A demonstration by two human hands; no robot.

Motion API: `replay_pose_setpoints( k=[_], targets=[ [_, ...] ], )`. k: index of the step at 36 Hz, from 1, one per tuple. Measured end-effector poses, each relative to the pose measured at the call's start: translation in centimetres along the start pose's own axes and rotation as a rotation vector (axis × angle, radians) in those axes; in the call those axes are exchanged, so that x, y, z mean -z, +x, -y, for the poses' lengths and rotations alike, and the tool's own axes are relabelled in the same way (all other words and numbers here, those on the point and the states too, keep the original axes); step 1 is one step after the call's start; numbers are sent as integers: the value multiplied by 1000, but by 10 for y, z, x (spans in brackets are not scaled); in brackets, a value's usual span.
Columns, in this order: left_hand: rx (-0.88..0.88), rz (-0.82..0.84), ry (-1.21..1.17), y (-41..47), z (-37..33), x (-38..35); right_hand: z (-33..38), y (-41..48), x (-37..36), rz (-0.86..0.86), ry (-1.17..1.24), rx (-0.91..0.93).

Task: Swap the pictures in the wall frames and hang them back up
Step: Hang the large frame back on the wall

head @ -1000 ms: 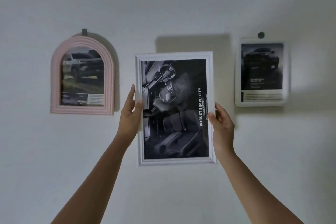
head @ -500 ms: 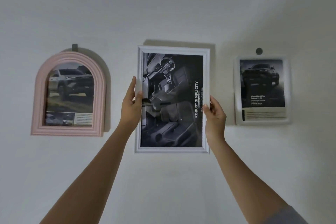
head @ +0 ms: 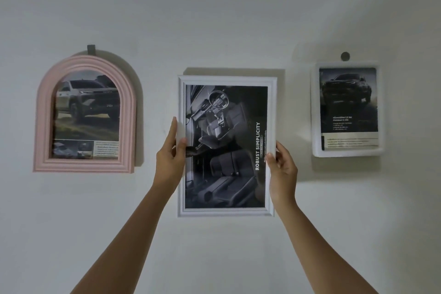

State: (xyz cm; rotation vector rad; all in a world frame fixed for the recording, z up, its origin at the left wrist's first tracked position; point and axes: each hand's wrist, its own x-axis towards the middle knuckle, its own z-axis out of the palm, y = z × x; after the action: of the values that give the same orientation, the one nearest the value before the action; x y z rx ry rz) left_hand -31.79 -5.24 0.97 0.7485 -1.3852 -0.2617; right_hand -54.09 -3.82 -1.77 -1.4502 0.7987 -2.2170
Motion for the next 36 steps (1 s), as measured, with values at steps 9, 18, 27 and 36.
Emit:
replay_pose_setpoints(
  k=[9, 18, 27, 36],
  targets=[
    [-23, -20, 33, -20, 2, 1, -16, -17, 4, 6, -119, 10],
    [-31, -37, 139, -25, 3, 4, -18, -20, 8, 39, -167, 28],
    [-58, -135, 276, -34, 2, -2, -19, -25, 10, -16, -354, 151],
    [-93, -174, 257, -44, 8, -7, -21, -27, 11, -73, -382, 185]
  ],
)
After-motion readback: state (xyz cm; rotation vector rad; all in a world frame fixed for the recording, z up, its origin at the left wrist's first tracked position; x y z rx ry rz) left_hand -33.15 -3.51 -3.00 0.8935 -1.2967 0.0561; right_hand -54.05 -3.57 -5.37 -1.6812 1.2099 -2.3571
